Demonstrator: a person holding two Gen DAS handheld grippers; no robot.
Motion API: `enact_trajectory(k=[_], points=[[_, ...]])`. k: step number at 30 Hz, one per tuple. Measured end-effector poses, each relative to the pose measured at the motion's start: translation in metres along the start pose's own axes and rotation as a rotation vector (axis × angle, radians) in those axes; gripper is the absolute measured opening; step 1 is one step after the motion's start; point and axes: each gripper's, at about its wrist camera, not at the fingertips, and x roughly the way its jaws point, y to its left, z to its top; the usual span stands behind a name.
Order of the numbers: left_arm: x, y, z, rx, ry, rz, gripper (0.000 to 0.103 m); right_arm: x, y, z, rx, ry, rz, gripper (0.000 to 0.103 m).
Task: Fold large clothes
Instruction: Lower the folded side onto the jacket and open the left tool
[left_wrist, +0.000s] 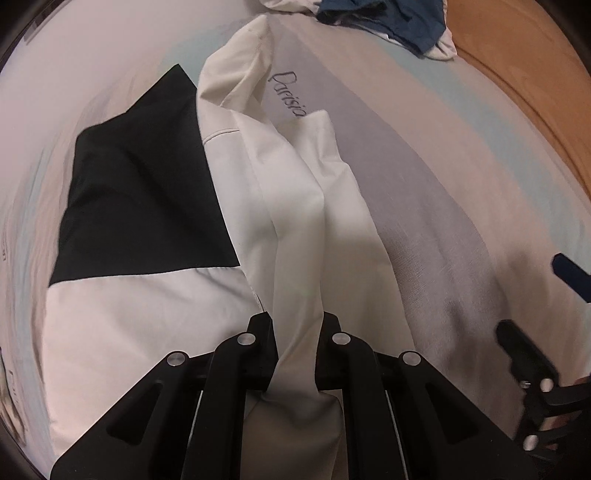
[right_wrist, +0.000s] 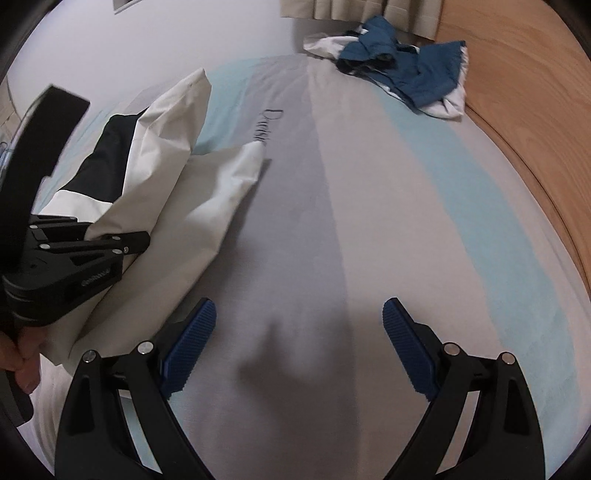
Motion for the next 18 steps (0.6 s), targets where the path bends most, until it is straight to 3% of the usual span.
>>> enact_trajectory(k=[18], points=[[0.028, -0.043, -0.019, 0.105, -0.015, 0.087, 0.013, 0.006, -0.048, -0.016, 0.066, 0.025, -0.038, 0.088]])
